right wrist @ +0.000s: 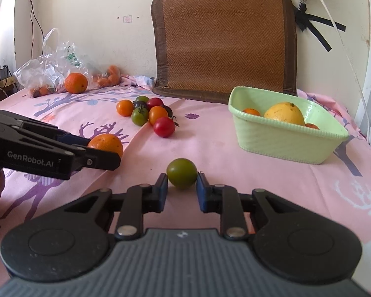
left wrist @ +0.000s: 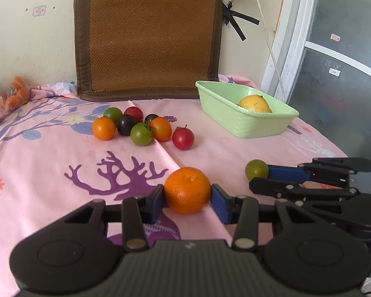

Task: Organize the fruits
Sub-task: 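Place the mandarin into the green basket with the left gripper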

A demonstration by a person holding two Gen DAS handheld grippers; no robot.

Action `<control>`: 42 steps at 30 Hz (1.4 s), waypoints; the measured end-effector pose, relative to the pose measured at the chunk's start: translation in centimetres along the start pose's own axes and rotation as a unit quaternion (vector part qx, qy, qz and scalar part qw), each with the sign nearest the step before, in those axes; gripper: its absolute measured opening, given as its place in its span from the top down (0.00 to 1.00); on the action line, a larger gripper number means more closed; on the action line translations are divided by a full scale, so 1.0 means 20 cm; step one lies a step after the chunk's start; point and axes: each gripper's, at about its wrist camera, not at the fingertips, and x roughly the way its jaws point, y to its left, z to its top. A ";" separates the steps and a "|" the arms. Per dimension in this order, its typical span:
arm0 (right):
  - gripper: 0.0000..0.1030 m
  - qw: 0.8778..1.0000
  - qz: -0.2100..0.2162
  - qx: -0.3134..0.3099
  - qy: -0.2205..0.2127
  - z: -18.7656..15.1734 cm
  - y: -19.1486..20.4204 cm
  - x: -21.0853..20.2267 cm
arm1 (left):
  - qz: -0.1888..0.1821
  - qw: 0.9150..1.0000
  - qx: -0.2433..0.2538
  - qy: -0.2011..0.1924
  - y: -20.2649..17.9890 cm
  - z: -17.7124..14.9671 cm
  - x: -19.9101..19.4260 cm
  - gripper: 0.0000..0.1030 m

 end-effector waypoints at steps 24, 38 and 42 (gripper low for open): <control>0.72 0.982 -0.155 0.068 -0.089 0.15 -0.56 0.09 | -0.069 0.997 -0.002 0.026 -0.32 0.80 0.76 0.60; 0.61 0.972 -0.156 0.088 -0.153 0.13 -0.54 0.00 | -0.042 0.995 -0.036 -0.083 -0.01 0.77 0.19 0.47; 0.64 0.976 -0.107 0.092 -0.165 0.18 -0.47 -0.05 | 0.032 0.994 -0.048 -0.097 0.21 0.65 -0.04 0.47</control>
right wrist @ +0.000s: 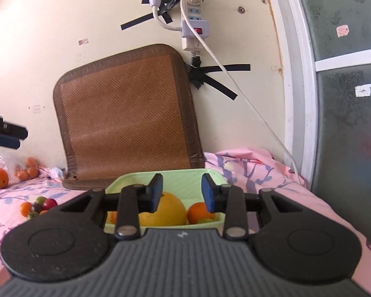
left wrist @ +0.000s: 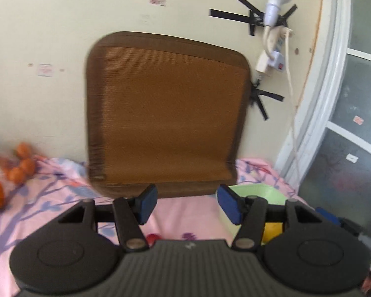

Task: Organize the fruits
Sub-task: 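Place the mandarin into the green basket with the left gripper, then grasp a green tomato with the left gripper and drop it into the basket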

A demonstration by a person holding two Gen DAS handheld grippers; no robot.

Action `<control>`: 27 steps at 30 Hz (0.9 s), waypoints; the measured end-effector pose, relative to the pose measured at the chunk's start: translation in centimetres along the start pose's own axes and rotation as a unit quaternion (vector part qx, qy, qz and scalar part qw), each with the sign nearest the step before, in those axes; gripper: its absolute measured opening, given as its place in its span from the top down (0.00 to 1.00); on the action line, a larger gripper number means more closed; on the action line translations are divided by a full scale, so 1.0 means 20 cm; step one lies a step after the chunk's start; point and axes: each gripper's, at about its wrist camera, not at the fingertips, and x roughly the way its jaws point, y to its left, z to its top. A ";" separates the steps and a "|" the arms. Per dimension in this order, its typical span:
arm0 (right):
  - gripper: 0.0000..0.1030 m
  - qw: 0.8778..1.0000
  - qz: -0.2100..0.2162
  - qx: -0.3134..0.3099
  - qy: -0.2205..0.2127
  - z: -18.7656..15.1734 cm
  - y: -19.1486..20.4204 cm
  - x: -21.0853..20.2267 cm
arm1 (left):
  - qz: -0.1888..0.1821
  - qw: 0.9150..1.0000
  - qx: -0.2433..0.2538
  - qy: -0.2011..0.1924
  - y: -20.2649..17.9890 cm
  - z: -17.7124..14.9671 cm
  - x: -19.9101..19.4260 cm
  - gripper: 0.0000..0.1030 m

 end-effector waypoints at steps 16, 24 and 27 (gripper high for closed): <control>0.63 0.963 0.170 -0.100 0.182 -0.15 0.56 0.26 | -0.002 0.996 0.024 0.085 0.05 -0.33 0.10 0.49; 0.63 0.954 0.184 -0.103 0.211 -0.19 0.59 0.33 | -0.008 0.991 0.007 0.130 0.05 -0.39 0.27 0.61; 0.67 0.954 0.184 -0.100 0.214 -0.19 0.59 0.34 | -0.011 0.992 0.002 0.122 0.07 -0.40 0.28 0.72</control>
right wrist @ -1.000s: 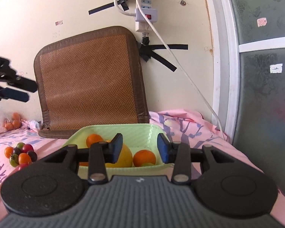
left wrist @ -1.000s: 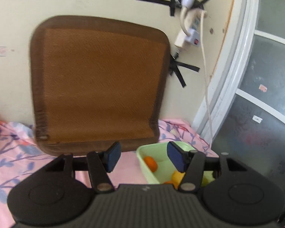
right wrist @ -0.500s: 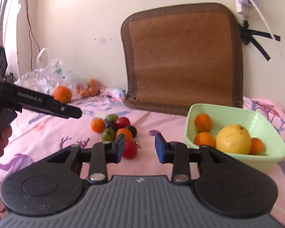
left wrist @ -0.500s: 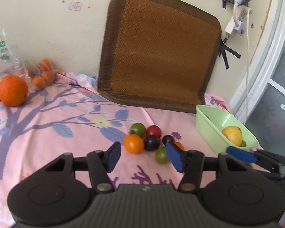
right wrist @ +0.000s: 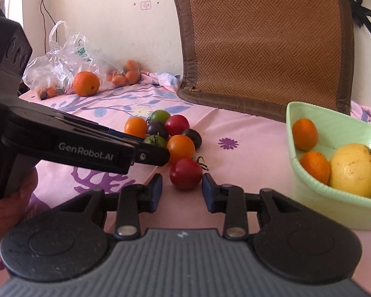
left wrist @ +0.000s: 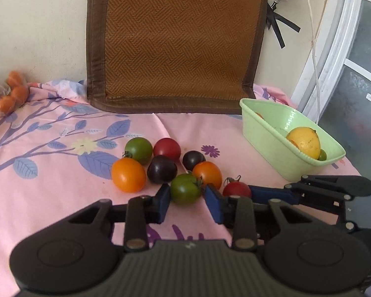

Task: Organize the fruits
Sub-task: 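Grasp a green tomato with the left gripper and drop it into the basket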

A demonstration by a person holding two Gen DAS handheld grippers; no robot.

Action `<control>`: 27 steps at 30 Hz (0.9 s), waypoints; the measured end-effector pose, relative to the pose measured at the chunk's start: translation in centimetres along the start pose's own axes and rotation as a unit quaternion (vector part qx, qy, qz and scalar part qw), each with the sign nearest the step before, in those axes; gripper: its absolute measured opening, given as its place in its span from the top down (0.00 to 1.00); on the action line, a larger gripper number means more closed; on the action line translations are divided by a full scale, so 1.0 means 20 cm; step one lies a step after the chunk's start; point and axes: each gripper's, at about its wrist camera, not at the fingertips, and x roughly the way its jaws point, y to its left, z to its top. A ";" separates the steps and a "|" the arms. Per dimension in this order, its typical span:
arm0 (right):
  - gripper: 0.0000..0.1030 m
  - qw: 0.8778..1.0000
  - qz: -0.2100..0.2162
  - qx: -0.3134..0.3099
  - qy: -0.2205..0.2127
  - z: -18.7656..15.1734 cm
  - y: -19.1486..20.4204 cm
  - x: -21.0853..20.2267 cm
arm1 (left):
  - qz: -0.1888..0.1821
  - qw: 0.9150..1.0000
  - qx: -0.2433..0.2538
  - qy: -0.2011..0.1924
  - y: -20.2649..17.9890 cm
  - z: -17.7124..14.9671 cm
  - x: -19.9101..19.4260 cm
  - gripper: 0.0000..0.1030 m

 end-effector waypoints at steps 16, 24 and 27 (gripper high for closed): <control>0.72 0.985 -0.116 0.007 -0.124 -0.11 -0.15 -0.42 | -0.093 0.994 0.040 -0.042 -0.35 0.11 -0.20 0.73; 0.72 0.977 -0.156 0.046 -0.137 -0.12 -0.37 -0.37 | -0.104 0.993 0.047 -0.024 -0.55 0.34 0.10 0.72; 0.71 0.976 -0.161 0.047 -0.138 -0.14 -0.37 -0.35 | -0.096 0.994 0.040 -0.010 -0.56 0.37 0.21 0.72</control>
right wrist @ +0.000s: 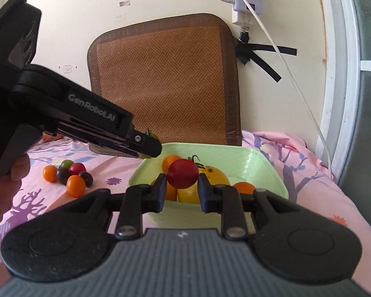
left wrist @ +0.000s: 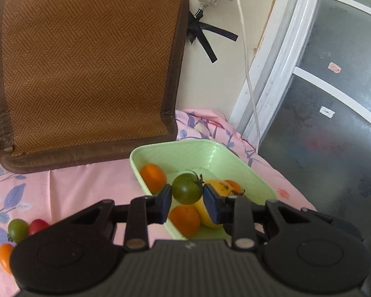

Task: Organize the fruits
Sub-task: 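Grasp a green tomato with the left gripper and drop it into the basket, then grasp a red tomato with the right gripper and place it in the basket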

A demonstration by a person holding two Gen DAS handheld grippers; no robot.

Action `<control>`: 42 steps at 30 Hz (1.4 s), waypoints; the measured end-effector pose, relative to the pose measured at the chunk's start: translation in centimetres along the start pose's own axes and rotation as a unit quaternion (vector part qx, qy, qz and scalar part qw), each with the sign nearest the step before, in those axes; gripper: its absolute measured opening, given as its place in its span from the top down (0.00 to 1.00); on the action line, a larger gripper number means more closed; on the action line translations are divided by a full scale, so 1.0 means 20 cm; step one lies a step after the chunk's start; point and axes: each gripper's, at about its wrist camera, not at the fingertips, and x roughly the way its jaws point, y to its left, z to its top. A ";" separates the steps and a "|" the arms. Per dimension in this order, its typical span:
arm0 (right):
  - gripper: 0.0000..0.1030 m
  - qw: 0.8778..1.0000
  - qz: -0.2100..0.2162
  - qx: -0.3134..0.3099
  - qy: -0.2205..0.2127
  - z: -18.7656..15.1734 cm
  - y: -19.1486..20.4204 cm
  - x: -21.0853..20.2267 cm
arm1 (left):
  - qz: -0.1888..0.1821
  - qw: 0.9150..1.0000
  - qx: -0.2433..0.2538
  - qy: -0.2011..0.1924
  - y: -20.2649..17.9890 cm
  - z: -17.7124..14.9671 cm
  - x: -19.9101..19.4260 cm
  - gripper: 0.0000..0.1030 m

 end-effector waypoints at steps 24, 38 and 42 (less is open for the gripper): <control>0.65 0.994 0.107 0.020 -0.020 0.15 0.20 -0.06 | 0.149 0.984 -0.076 -0.058 0.62 -0.22 -0.63 0.57; 0.64 0.981 0.161 -0.045 0.097 0.05 0.51 0.28 | 0.114 0.990 -0.082 -0.009 0.70 -0.37 -0.38 0.54; 0.64 0.979 0.164 -0.040 0.113 0.06 0.53 0.32 | 0.106 0.991 -0.084 -0.016 0.71 -0.38 -0.38 0.60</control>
